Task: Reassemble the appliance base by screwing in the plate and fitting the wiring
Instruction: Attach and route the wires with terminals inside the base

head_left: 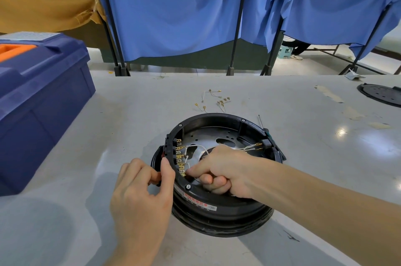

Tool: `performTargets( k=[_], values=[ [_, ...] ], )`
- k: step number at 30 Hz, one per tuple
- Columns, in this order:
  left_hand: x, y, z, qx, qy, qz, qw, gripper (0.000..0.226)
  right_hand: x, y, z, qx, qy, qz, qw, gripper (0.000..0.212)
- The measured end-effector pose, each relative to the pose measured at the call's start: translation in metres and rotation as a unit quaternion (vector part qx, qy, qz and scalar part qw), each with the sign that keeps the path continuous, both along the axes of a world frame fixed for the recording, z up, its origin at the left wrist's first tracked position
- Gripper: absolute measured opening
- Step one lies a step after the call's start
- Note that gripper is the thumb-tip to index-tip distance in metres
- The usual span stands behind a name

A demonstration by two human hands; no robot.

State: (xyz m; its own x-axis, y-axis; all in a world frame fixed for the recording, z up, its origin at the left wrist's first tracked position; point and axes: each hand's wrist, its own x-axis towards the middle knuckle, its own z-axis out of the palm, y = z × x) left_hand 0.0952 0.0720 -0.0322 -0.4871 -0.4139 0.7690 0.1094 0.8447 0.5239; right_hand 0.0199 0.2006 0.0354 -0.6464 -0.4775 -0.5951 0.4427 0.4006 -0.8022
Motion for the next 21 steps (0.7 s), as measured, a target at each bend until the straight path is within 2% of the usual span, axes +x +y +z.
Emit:
performTargets(
  k=[7, 9, 12, 18, 21],
  values=[
    [-0.003, 0.002, -0.007, -0.055, 0.015, 0.011, 0.998, 0.043, 0.003, -0.005, 0.002, 0.021, -0.002, -0.023, 0.999, 0.040],
    [-0.005, 0.002, -0.009, -0.069, 0.023, 0.020, 0.997, 0.043, 0.005, -0.007, 0.002, 0.039, -0.002, -0.038, 0.999, 0.036],
    [-0.006, 0.003, -0.010, -0.085, 0.036, 0.026, 0.995, 0.042, 0.006, -0.011, 0.004, 0.063, 0.002, -0.048, 0.997, 0.018],
    [-0.006, 0.005, -0.012, -0.087, 0.042, 0.026, 0.995, 0.042, 0.006, -0.016, 0.003, 0.077, -0.001, -0.069, 0.995, 0.024],
    [-0.007, 0.004, -0.011, -0.087, 0.043, 0.025, 0.995, 0.042, 0.008, -0.013, 0.006, 0.067, 0.004, -0.056, 0.996, 0.015]
  ],
)
